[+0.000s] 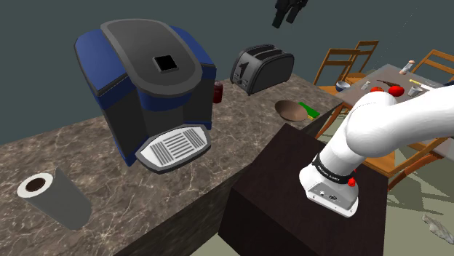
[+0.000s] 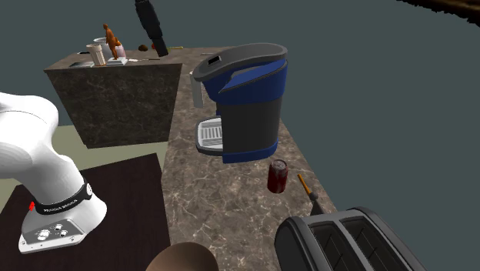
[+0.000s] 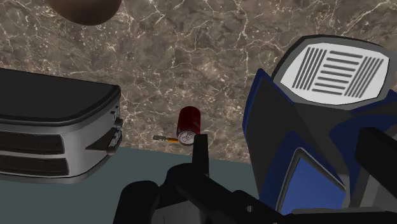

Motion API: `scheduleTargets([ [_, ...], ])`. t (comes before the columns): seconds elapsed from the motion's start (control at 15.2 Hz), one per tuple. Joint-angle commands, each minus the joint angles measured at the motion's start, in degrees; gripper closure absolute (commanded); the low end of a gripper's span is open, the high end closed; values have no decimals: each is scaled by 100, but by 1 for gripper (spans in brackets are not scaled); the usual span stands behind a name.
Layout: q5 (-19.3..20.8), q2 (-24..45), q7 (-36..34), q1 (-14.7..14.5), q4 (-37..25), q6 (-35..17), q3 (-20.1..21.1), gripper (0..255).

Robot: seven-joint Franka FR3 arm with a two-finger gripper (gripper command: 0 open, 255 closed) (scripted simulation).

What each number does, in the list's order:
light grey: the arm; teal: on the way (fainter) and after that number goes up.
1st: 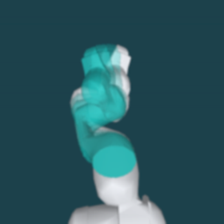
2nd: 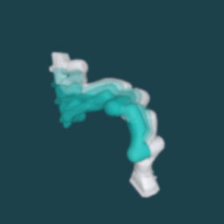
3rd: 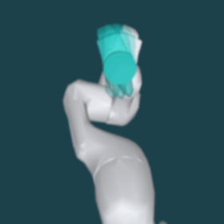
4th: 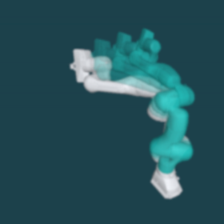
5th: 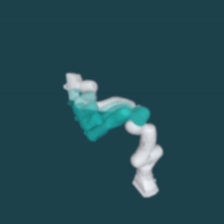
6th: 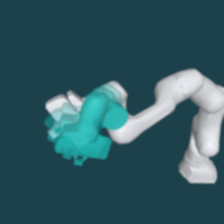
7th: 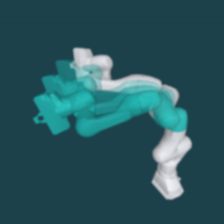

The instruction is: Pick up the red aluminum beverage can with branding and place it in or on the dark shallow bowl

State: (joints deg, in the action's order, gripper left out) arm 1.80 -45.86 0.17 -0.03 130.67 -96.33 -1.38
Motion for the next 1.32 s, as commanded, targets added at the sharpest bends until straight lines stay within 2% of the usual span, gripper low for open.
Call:
scheduleTargets([
  [0.0, 0, 0, 0, 0, 0, 0, 0, 0],
  [0.66, 187, 1307, 386, 38, 604, -1792, -330, 0],
  [1.25, 208, 3000, 756, 41, 488, -3267, -616, 0],
])
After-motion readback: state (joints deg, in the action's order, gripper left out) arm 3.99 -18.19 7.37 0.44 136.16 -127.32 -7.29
